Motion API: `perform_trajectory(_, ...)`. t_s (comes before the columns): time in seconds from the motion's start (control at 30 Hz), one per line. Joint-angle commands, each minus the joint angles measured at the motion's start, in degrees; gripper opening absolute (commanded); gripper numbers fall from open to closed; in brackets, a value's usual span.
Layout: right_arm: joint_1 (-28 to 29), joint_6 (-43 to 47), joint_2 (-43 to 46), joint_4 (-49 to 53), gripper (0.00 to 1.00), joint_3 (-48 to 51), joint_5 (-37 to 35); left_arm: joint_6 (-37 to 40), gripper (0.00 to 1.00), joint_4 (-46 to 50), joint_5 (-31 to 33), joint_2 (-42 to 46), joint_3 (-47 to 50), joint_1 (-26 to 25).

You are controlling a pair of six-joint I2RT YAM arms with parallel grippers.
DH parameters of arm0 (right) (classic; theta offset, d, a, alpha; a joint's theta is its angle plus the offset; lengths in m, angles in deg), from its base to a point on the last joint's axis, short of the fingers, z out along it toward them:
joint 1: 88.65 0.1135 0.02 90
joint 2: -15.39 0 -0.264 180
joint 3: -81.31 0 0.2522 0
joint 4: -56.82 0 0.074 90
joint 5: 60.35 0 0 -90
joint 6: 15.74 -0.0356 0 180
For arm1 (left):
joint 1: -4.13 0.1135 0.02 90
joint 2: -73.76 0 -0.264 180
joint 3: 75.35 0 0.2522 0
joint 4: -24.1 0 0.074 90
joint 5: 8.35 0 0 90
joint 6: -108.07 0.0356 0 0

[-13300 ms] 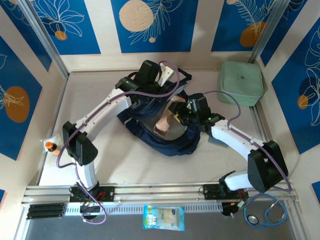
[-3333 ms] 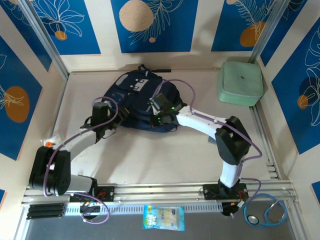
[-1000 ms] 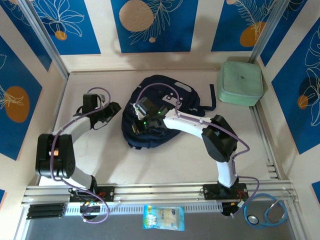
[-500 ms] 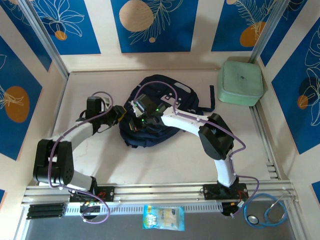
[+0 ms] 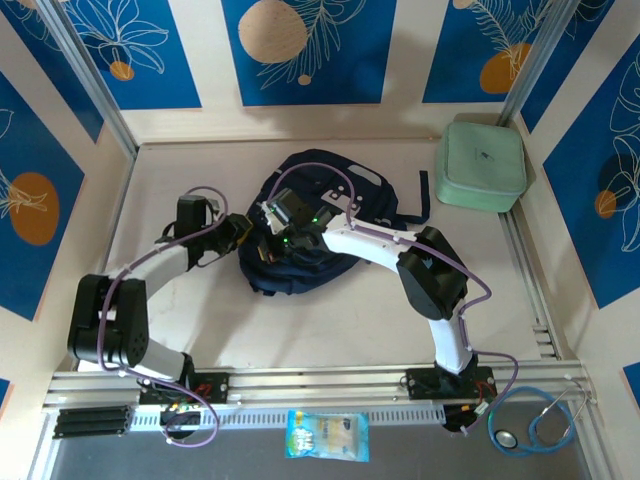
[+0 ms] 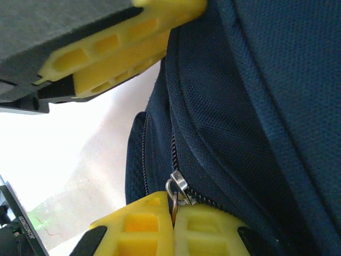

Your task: Pack the student bag

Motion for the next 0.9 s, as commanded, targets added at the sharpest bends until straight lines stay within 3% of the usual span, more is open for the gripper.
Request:
perform_trajectory(0.0,0.54,1.29,1.09,-2.59,0.00,0.12,4.06,-2.08,0.25,-4.13,-3.40,-3.55,-0.96,-1.36)
perform_trajectory(0.23,0.63,0.11,6.39,0.32,0.00,5.84,-0.83,-2.28,0.00,-6.08,-1.85,-4.70,-1.95,-1.31)
perform_trajectory(0.5,-0.46,-0.82,21.57,2.32,0.00,23.37,-15.05,-1.37,0.00,-5.99,-1.17,-4.96,-3.69,0.20)
perform_trajectory(0.87,-4.46,-0.34,30.94,4.31,0.00,33.97,-17.53,1.62,0.00,-3.16,-0.42,-5.84,-5.98,1.72)
